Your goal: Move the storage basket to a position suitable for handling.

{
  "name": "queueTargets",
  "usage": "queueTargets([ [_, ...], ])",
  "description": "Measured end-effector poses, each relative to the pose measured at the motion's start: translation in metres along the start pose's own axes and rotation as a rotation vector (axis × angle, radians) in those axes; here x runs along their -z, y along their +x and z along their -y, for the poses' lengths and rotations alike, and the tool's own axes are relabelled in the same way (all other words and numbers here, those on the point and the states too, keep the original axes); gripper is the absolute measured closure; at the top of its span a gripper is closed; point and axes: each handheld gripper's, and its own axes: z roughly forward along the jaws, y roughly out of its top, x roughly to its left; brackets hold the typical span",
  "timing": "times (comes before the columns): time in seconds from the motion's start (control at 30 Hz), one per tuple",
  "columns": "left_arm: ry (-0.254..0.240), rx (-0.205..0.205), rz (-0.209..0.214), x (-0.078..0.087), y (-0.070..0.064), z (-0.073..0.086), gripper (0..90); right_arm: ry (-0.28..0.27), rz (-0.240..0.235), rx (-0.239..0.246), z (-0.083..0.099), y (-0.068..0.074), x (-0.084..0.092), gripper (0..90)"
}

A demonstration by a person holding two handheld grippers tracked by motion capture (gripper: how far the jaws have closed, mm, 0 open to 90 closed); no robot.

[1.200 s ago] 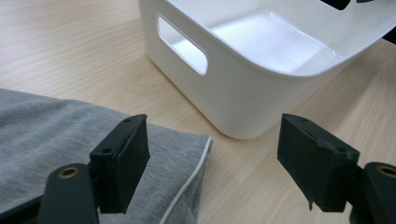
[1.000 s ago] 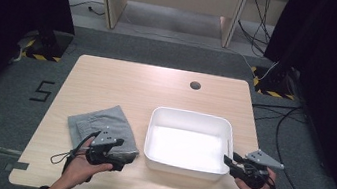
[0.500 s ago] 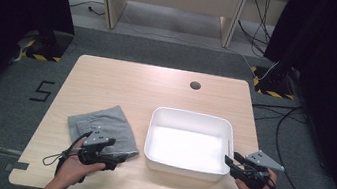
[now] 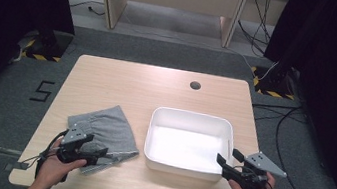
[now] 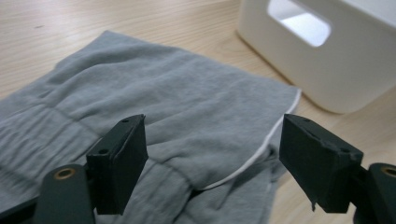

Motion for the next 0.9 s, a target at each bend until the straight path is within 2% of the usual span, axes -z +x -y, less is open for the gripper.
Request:
queueTargets([
  [0.13, -0.004, 0.016, -0.016, 0.004, 0.006, 0.003, 23.0, -0.009, -0.037, 0.03, -0.005, 0.017, -0.001, 37.5],
  [0.37, -0.002, 0.035, -0.021, 0.007, 0.009, 0.009, 23.8, -0.006, -0.118, 0.07, -0.012, 0.049, -0.009, 37.5],
  [0.73, 0.007, 0.029, -0.023, 0.011, 0.007, 0.015, 24.2, 0.034, -0.224, 0.126, -0.015, 0.091, -0.035, 36.5],
  [0.9, 0.012, 0.018, -0.037, 0.014, 0.006, 0.018, 24.2, 0.047, -0.279, 0.166, -0.019, 0.113, -0.045, 36.4],
])
